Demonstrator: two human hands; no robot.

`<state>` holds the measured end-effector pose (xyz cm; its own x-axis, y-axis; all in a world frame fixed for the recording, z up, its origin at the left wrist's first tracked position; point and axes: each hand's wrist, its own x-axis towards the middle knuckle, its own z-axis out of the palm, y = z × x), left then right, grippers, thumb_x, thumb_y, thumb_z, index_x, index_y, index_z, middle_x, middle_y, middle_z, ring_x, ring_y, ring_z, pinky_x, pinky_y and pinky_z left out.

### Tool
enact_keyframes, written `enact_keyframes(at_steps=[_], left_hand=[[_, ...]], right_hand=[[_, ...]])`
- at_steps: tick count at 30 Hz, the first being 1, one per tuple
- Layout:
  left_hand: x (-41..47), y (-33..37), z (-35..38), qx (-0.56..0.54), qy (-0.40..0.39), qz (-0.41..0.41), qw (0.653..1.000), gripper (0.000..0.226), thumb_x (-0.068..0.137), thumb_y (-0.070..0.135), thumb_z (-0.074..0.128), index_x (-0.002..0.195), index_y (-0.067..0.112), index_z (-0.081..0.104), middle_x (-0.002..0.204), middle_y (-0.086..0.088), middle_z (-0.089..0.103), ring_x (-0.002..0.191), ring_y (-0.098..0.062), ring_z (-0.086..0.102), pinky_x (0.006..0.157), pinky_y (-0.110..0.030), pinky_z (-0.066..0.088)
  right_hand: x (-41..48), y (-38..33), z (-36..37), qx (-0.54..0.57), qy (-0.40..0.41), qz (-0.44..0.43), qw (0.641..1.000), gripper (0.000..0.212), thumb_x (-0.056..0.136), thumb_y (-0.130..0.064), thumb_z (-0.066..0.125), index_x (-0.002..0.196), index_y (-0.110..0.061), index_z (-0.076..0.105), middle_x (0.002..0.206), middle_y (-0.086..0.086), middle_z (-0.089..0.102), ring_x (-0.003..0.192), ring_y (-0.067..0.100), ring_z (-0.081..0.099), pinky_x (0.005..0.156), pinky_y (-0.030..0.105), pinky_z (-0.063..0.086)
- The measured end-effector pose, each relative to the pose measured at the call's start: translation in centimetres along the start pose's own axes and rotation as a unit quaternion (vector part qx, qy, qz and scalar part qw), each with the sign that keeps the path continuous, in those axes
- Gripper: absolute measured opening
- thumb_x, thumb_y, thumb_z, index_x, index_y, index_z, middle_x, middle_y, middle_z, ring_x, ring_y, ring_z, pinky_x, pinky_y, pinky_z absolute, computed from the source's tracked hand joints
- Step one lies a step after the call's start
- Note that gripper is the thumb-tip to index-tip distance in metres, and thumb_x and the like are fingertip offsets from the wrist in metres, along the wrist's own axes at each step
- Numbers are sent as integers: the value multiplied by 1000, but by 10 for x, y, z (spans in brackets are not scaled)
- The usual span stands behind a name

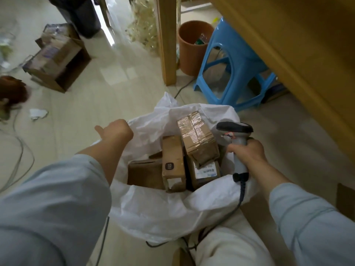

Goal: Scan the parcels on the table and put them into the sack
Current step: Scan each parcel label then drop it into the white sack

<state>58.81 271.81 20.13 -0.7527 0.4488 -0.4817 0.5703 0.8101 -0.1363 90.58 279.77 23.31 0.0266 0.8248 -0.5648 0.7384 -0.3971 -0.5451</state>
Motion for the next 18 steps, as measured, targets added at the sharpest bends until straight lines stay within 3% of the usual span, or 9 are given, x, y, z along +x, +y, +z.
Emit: enact_keyframes(at_steps=[2, 6, 8, 11, 14, 18], left_hand=[[-4, -2, -11, -28, 39, 22, 999, 14, 94, 16, 43, 97, 14, 56, 82, -7, 51, 94, -30, 53, 107, -40, 23], [-16, -7, -49, -88, 93, 48, 991, 11, 95, 18, 45, 93, 13, 55, 90, -11, 54, 95, -32, 58, 95, -37, 42], [-23, -22, -74, -98, 121, 50, 987, 11, 96, 16, 46, 93, 11, 54, 90, -12, 54, 90, -32, 56, 87, -37, 44], [-33, -57, -111, -92, 143, 65, 983, 8, 94, 13, 47, 94, 9, 54, 91, -12, 54, 87, -29, 54, 77, -36, 42], [-39, -94, -144, -152, 145, 62, 976, 9, 93, 14, 52, 94, 5, 55, 88, -14, 55, 85, -29, 56, 71, -37, 46], [-49, -137, -148, -276, 106, 35, 955, 28, 90, 25, 65, 102, 2, 56, 98, -16, 58, 91, -31, 58, 74, -39, 49]], right_hand=[[-8, -11, 2, -49, 15, -3, 999, 24, 78, -28, 68, 94, -17, 53, 93, 7, 55, 99, 33, 54, 92, 35, 39], [-30, -47, 5, -3, 20, -57, 998, 39, 79, -29, 70, 114, -16, 57, 115, 8, 60, 116, 33, 52, 100, 36, 38], [-44, -70, 5, 16, 16, -104, 994, 42, 79, -26, 69, 118, -16, 55, 118, 8, 59, 118, 30, 53, 104, 42, 40], [-68, -111, -2, 8, 16, -159, 987, 36, 83, -18, 67, 116, -11, 54, 105, 5, 53, 111, 26, 53, 90, 32, 42], [-90, -150, -14, 23, 54, -203, 977, 42, 84, -23, 67, 120, -6, 57, 113, 10, 59, 113, 29, 55, 87, 32, 42], [-105, -165, -3, 6, 50, -213, 976, 41, 81, -27, 67, 119, -12, 58, 122, 12, 60, 120, 34, 51, 106, 48, 38]])
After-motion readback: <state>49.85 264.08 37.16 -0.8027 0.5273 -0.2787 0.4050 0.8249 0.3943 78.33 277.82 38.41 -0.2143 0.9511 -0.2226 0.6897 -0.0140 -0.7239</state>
